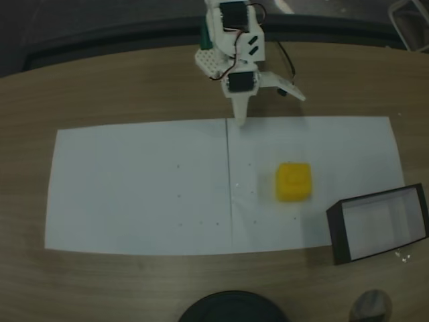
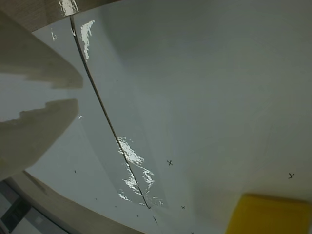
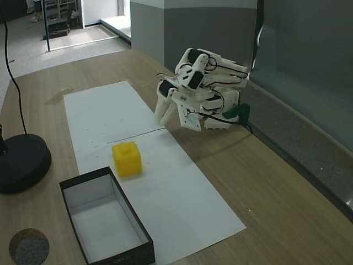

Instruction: Grab a yellow square and put it in the box.

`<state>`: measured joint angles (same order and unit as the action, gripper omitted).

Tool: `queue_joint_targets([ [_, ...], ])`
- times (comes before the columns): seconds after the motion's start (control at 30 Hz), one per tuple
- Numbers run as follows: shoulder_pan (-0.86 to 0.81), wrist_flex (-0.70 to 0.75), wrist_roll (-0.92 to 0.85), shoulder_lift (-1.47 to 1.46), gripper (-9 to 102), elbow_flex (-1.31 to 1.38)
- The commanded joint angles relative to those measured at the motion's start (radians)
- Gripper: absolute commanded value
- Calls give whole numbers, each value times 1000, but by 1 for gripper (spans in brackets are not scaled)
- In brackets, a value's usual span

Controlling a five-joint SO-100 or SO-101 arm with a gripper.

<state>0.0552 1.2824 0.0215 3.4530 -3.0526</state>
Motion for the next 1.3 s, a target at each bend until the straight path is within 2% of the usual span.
queue_joint_targets([
  [0.0,-54,-55,49,25,0,37],
  [0.43,-51,-101,51,25,0,25],
  [0.53,-66,-170,44,26,1,52],
  [0.6,-95,-256,44,25,4,97],
  [0.7,-87,-314,52,15,17,201],
  [0.77,-66,-313,52,14,22,272],
  [0.97,-51,-272,44,-64,21,462],
  [1.1,-51,-218,49,-288,25,607],
  [1.27,-35,-78,46,-632,32,867],
])
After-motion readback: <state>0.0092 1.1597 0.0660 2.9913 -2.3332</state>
